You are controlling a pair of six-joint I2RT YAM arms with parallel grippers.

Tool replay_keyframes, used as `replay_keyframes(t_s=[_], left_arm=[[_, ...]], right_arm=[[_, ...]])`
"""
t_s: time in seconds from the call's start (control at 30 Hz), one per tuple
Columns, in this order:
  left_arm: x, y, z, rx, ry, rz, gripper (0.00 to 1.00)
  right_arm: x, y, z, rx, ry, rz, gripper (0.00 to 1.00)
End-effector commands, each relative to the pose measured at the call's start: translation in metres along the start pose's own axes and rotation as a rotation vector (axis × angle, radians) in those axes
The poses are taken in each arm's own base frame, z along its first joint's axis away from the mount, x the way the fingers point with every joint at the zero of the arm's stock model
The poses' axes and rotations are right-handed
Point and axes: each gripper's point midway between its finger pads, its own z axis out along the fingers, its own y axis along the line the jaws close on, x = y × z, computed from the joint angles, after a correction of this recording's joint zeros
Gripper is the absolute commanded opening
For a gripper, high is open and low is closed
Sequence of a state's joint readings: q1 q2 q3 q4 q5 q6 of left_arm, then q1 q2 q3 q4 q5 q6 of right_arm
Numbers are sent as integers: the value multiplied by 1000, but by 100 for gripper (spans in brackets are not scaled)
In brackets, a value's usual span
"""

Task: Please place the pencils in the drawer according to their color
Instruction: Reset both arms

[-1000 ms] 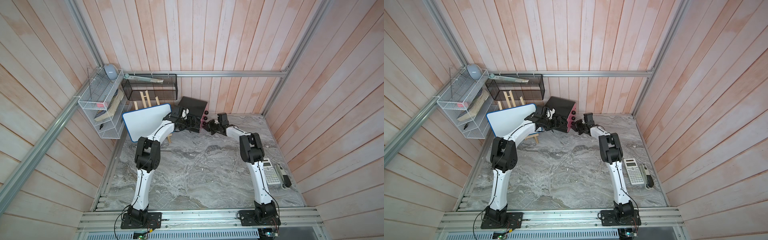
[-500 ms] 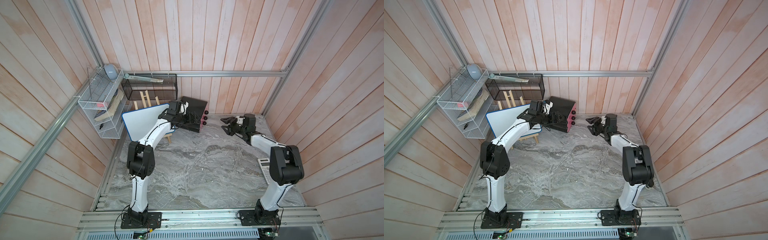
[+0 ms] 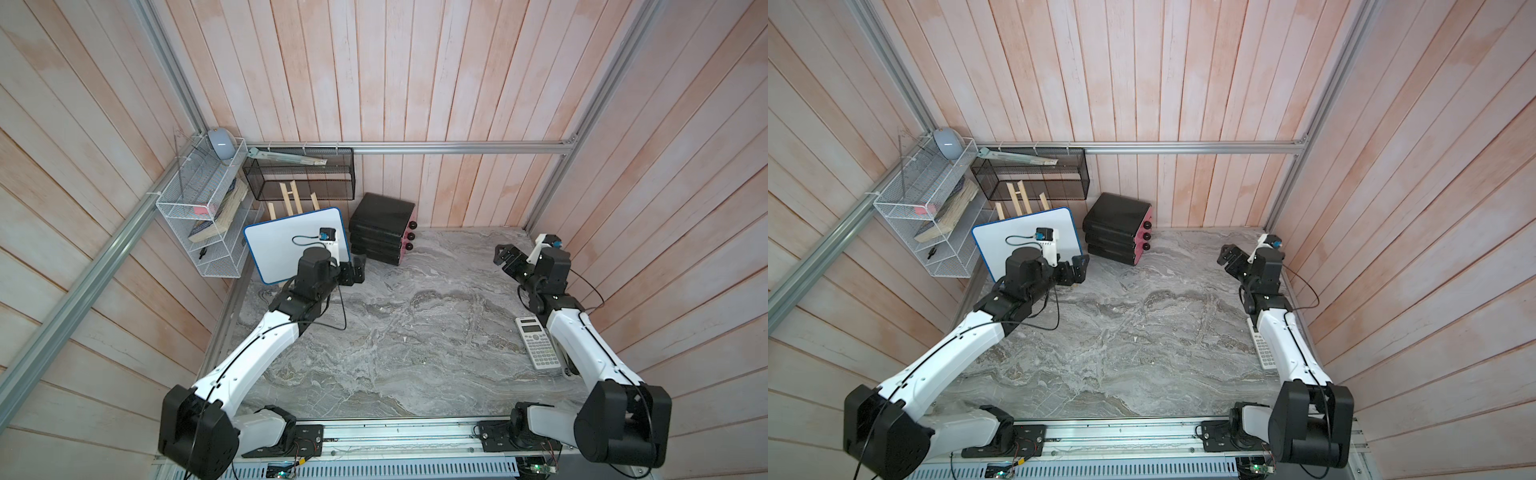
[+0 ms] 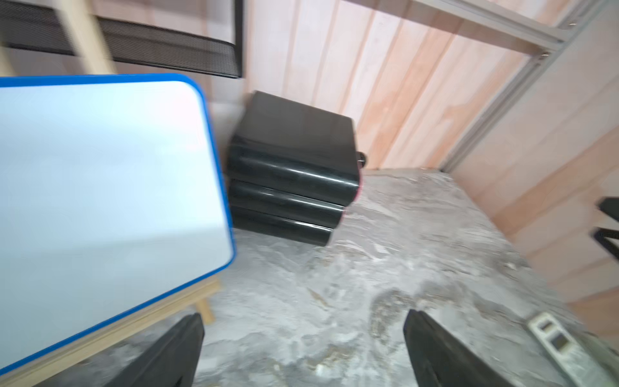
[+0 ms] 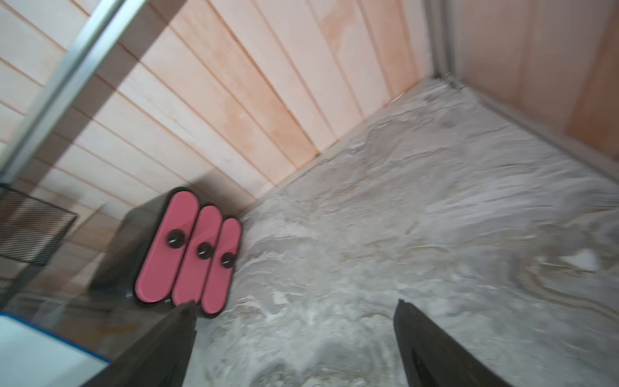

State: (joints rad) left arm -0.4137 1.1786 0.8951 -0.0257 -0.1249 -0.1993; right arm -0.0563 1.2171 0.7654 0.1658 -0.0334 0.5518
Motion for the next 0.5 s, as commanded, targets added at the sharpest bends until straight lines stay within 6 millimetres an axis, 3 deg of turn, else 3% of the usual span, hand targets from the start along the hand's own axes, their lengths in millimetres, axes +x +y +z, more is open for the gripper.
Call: replay_keyframes(t_s=[0.0,0.1,0.2,0.37,0.47], left_arm=[[-26,60,-19,-262,-235,90,100],[-4,99,-18,-343,-240,91,100],[27,123,-5,-391,-208,124,100],[72,159,10,-476,-183,86,99],[66,159,8,-450,-226,91,100]], right_arm=[[-9,-50,-3,201,-208,-176,98],[10,-66,6,233,-194,-266,98],[25,-75,13,230,-192,-297,98],[28,-68,25,181,-201,-381,98],[40,-78,34,209,-145,-406,98]])
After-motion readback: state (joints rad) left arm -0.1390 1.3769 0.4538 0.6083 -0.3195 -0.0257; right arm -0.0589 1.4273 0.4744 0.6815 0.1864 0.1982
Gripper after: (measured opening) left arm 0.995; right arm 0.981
